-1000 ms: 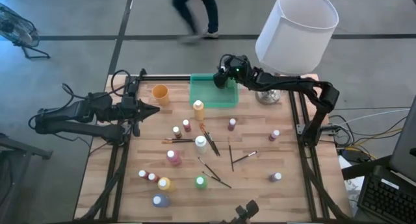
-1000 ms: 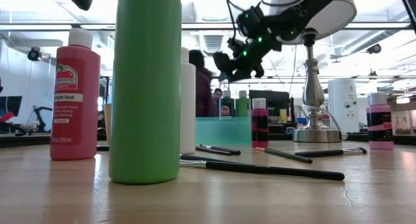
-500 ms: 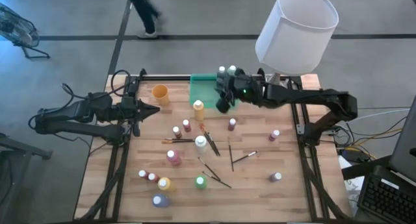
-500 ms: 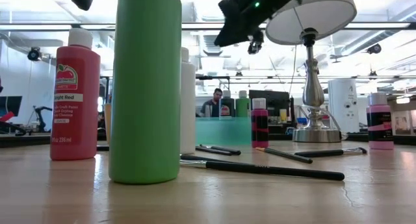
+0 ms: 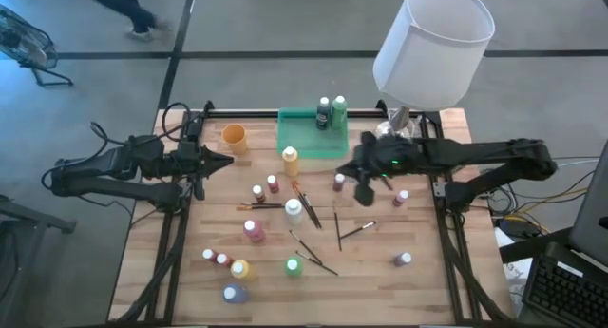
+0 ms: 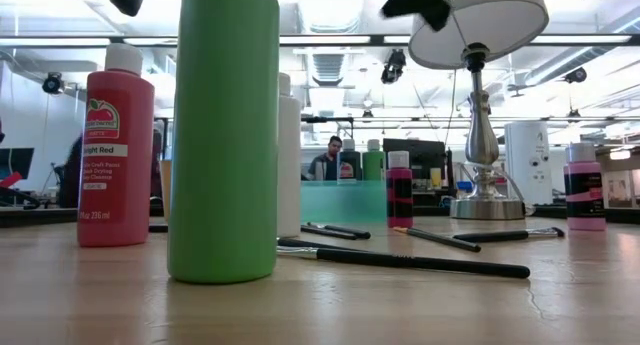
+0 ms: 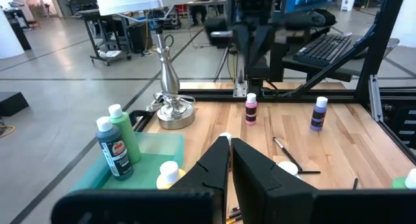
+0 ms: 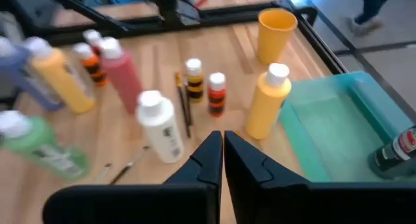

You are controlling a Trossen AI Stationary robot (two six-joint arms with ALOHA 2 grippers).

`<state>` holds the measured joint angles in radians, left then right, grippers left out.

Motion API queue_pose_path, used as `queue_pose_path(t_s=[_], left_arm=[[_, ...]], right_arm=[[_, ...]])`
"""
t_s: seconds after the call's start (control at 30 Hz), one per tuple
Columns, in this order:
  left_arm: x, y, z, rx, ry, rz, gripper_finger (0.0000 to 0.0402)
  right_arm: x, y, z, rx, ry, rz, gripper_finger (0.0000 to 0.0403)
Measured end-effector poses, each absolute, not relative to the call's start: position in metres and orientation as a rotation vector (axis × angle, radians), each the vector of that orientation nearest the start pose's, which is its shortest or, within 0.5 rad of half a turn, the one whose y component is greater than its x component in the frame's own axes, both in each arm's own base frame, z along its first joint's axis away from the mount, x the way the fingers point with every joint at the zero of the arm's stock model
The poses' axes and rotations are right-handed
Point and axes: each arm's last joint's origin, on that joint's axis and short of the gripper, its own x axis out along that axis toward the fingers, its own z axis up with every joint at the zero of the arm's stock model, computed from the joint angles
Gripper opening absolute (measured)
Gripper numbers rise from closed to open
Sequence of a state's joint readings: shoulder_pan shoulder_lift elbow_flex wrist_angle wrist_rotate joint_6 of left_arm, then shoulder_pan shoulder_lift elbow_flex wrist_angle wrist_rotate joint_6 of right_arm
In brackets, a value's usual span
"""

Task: Pick & Place Paint Supplies
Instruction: Put the large yellow paint bottle into the green bin

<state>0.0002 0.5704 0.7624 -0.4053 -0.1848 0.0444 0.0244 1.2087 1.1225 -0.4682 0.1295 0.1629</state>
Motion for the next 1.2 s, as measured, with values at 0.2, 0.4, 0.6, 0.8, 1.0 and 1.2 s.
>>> queue_pose_path(t_s=[0.2,0.4,0.6,0.8,1.0,1.2], left_arm=[[0.121,0.005,0.331,0.064,0.217,0.180,0.0023],[0.121,0.005,0.331,0.064,0.217,0.180,0.0023],[0.121,0.005,0.331,0.064,0.216,0.180,0.0023],[0.121,0.005,0.331,0.064,0.217,0.180,0.0023],[0.121,0.005,0.331,0.064,0.217,0.180,0.0023],[0.121,0.005,0.331,0.064,0.217,0.180,0.0023]], right_arm=[[0.202,0.005,0.332,0.135,0.484,-0.131,0.0009],[0.144,0.002,0.324,0.143,0.409,-0.125,0.0009],[0.097,0.000,0.314,0.082,0.392,-0.111,0.0009],[0.059,-0.001,0.308,0.041,0.412,-0.104,0.0008],[0.037,-0.002,0.308,0.070,0.337,-0.105,0.0008],[0.023,-0.003,0.308,-0.011,0.280,-0.090,0.0008]])
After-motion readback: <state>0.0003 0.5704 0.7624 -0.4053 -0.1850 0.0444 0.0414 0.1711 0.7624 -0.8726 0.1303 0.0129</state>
